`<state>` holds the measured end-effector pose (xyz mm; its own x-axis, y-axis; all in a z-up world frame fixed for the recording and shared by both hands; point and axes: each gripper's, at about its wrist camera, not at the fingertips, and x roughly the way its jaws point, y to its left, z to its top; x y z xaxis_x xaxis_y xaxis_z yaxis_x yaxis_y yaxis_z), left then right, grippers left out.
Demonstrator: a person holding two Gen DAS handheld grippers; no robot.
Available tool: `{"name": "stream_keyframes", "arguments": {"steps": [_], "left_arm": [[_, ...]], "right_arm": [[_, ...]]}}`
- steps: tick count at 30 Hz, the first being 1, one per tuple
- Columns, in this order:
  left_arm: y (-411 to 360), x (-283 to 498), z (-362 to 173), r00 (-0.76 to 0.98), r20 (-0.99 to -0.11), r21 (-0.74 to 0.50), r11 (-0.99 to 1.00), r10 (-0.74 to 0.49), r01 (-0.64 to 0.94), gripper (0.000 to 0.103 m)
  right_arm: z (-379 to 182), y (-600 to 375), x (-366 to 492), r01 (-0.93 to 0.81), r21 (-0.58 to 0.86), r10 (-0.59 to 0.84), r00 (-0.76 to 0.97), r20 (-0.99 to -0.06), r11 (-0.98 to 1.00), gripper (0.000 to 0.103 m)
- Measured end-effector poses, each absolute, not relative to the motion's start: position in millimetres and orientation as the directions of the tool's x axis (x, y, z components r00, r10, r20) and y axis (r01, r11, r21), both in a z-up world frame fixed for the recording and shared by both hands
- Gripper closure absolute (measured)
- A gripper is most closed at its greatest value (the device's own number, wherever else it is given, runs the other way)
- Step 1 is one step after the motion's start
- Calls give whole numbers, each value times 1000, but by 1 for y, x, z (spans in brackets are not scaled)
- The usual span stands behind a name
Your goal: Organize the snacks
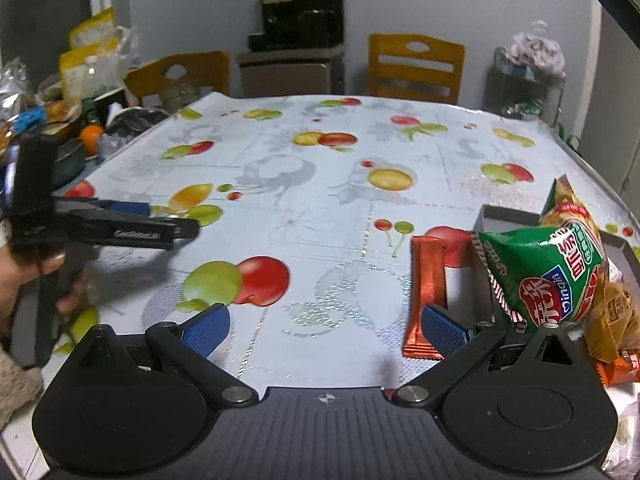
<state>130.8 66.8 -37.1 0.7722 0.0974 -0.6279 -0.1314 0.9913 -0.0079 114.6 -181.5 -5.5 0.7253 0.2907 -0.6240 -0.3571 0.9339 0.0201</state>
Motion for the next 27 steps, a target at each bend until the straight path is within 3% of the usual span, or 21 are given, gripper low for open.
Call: {"name": "stream_keyframes", "arguments": {"steps": [4, 9, 16, 19, 21, 22, 24, 27], "left_arm": [[65, 128, -36, 790, -611, -25, 996, 52, -85, 59], [76, 125, -35, 800, -599, -111, 993, -26, -50, 68], [77, 118, -34, 802, -597, -101, 994, -36, -31, 70], [77, 116, -34, 802, -597, -98, 995, -40, -24, 71], [77, 115, -34, 801, -596, -100, 995, -44, -20, 71], [77, 115, -34, 801, -596, -100, 995, -46, -18, 71], [77, 114, -34, 801, -596, -103, 995, -53, -11, 71], [78, 114, -34, 800, -597, -110, 994, -65, -1, 71]], "right_arm": [[-11, -184, 130, -293, 17, 238, 740, -629, 956, 0], [-15, -181, 148, -246, 17, 200, 742, -640, 969, 0], [-19, -170, 173, -194, -39, 123, 750, -649, 980, 1], [-26, -171, 183, -191, -39, 116, 731, -673, 981, 14], [-28, -171, 183, -215, -29, 139, 725, -675, 976, 35], [-27, -169, 180, -232, -28, 152, 722, -675, 972, 38], [-26, -165, 174, -275, -23, 188, 715, -673, 961, 60], [-25, -155, 161, -336, -35, 225, 702, -676, 941, 71]]}}
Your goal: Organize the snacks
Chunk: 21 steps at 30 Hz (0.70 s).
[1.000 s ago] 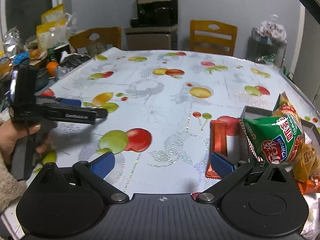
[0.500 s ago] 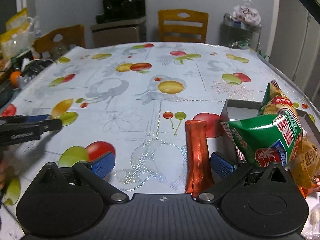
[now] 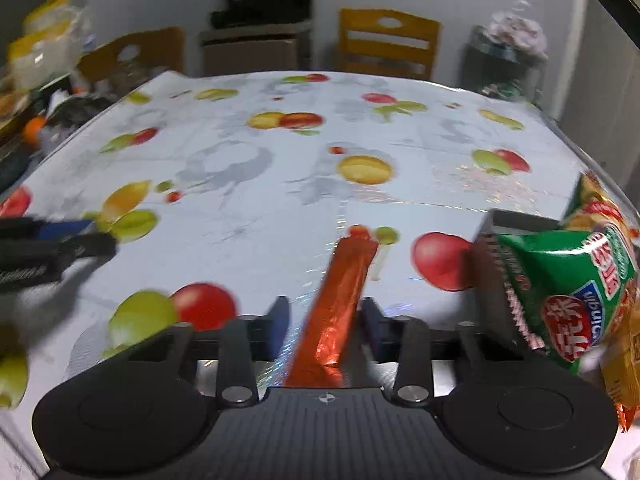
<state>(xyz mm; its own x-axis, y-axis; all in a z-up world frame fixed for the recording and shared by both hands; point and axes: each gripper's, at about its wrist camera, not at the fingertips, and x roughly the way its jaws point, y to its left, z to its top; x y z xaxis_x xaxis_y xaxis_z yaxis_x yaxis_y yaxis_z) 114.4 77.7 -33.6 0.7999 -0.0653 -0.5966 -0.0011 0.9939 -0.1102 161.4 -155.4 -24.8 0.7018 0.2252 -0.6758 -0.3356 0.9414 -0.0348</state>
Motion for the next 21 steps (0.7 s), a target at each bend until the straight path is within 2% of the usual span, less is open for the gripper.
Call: {"name": "stream_keyframes", "arguments": {"steps": [6, 15, 21], "left_arm": [[77, 112, -34, 796, -598, -116, 993, -93, 29, 71], [57, 75, -31, 793, -598, -79, 993, -118, 88, 71], [33, 37, -29, 754, -618, -94, 973, -223, 210, 71]], "right_arm": [[-26, -143, 134, -425, -33, 295, 680, -672, 905, 77], [-25, -153, 86, -502, -2, 369, 640, -674, 865, 78], [-24, -160, 65, -544, -15, 387, 616, -686, 839, 78]]}}
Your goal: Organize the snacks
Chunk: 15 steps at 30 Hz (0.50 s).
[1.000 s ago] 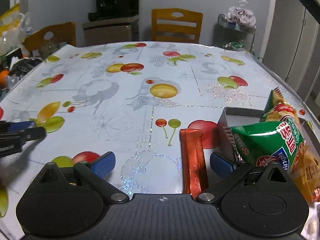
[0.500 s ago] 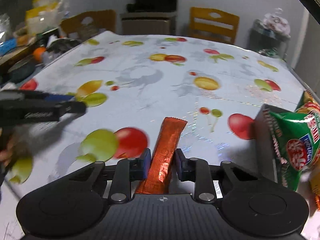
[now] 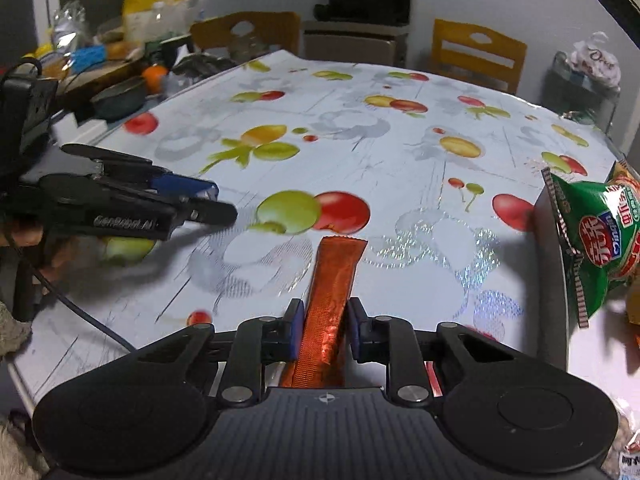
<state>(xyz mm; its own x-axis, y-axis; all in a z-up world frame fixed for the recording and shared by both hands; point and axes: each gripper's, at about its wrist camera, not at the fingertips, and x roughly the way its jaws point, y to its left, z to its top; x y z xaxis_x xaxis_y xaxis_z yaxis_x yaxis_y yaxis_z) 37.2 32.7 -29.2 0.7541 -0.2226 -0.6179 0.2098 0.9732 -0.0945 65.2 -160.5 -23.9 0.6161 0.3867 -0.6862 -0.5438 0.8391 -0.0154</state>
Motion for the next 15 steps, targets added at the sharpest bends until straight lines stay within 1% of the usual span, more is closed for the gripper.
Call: {"name": "stream_keyframes", "arguments": {"steps": [1, 2, 4, 5, 6, 9, 10, 12, 15], "left_arm": [[27, 33, -28, 746, -622, -91, 969, -236, 230, 71], [22, 28, -28, 736, -628, -88, 963, -253, 257, 71], [11, 20, -28, 730, -629, -61, 953, -268, 297, 71], [6, 16, -28, 727, -633, -42, 949, -267, 311, 70], [2, 13, -29, 731, -631, -21, 947, -261, 320, 68], [-2, 4, -27, 749, -629, 26, 957, -209, 289, 64], [-1, 2, -26, 756, -627, 27, 965, -187, 261, 60], [4, -4, -24, 753, -635, -9, 977, -171, 214, 54], [13, -14, -21, 743, -648, -82, 985, -170, 154, 53]], "right_arm": [[-24, -162, 65, -543, -11, 388, 614, -688, 840, 78], [-24, -163, 64, -543, -4, 391, 611, -688, 840, 75], [-24, -164, 64, -546, 10, 404, 607, -685, 838, 62], [-25, -165, 63, -547, 14, 408, 607, -682, 837, 51], [-26, -165, 63, -547, 16, 411, 608, -679, 837, 45], [-28, -165, 61, -557, 16, 421, 607, -674, 830, 44], [-28, -165, 61, -560, 20, 425, 605, -673, 829, 43], [-27, -166, 61, -563, 32, 434, 598, -673, 826, 43], [-27, -168, 61, -568, 43, 445, 593, -672, 822, 43]]}}
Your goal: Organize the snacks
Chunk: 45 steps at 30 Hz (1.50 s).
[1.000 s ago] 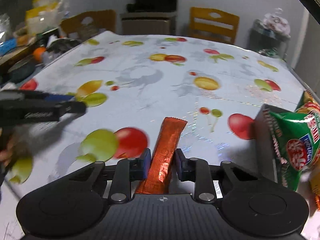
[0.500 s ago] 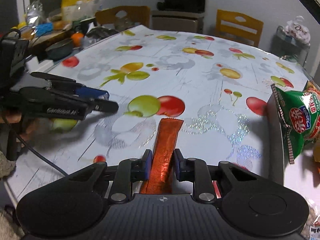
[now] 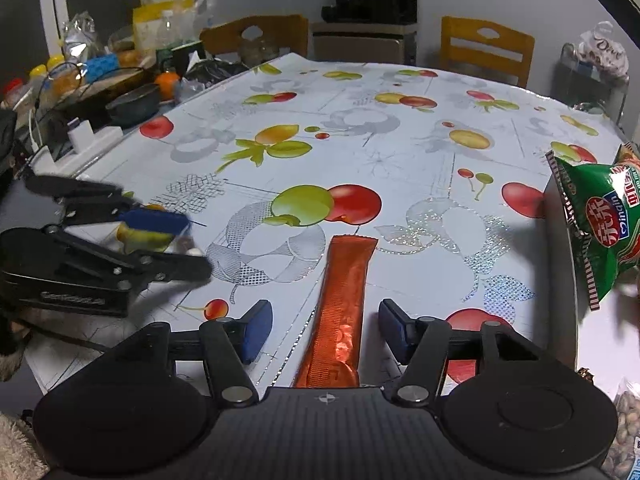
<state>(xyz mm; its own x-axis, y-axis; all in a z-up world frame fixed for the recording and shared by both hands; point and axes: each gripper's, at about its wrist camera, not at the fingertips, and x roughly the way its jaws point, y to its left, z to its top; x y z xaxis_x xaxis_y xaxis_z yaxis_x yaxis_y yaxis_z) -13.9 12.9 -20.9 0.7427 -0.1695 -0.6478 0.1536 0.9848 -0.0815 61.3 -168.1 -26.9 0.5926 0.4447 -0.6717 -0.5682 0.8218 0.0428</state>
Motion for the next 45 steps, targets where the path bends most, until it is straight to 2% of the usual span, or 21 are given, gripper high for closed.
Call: {"name": "stream_keyframes", "arguments": {"steps": [2, 6, 9, 12, 18, 21, 29, 32, 35, 37, 39, 40, 42, 45], "left_arm": [[17, -21, -19, 733, -656, -128, 984, -180, 127, 53], [18, -33, -9, 727, -658, -146, 980, -196, 133, 53], [18, -32, -7, 700, -666, -201, 966, -258, 164, 53], [17, -21, -14, 687, -688, -200, 971, -233, 128, 53], [16, 3, -18, 704, -672, -220, 970, -230, 106, 53], [11, 13, -19, 715, -668, -188, 976, -207, 107, 53], [-13, 9, -23, 738, -662, 0, 985, -129, 172, 53], [-12, 4, -24, 743, -657, 9, 985, -126, 175, 62], [-6, 0, -24, 747, -653, 3, 985, -127, 170, 72], [-2, 0, -24, 750, -648, -9, 986, -132, 165, 82], [1, 0, -25, 752, -646, -19, 987, -134, 160, 87], [1, 0, -25, 752, -645, -22, 987, -135, 159, 87], [2, 0, -25, 753, -644, -26, 987, -139, 160, 88], [2, 2, -24, 752, -643, -23, 986, -142, 167, 89]], "right_arm": [[-27, -169, 61, -570, 50, 451, 590, -670, 820, 43], [-27, -171, 62, -575, 71, 467, 581, -666, 815, 43], [-27, -170, 62, -578, 75, 474, 580, -663, 813, 43], [-27, -171, 62, -579, 83, 480, 578, -660, 811, 43], [-27, -177, 60, -569, 99, 484, 581, -654, 816, 43], [-28, -179, 61, -563, 105, 485, 586, -649, 820, 43], [-29, -176, 64, -553, 110, 485, 598, -638, 826, 43], [-30, -174, 65, -548, 107, 483, 607, -631, 829, 44], [-31, -170, 65, -545, 71, 463, 629, -625, 836, 50], [-32, -168, 63, -545, 50, 454, 640, -620, 837, 54], [-33, -167, 62, -548, 51, 459, 642, -614, 835, 61], [-33, -166, 61, -547, 44, 456, 647, -612, 836, 63], [-34, -164, 58, -546, 8, 437, 662, -608, 838, 76], [-34, -165, 58, -544, 13, 439, 664, -605, 839, 80]]}}
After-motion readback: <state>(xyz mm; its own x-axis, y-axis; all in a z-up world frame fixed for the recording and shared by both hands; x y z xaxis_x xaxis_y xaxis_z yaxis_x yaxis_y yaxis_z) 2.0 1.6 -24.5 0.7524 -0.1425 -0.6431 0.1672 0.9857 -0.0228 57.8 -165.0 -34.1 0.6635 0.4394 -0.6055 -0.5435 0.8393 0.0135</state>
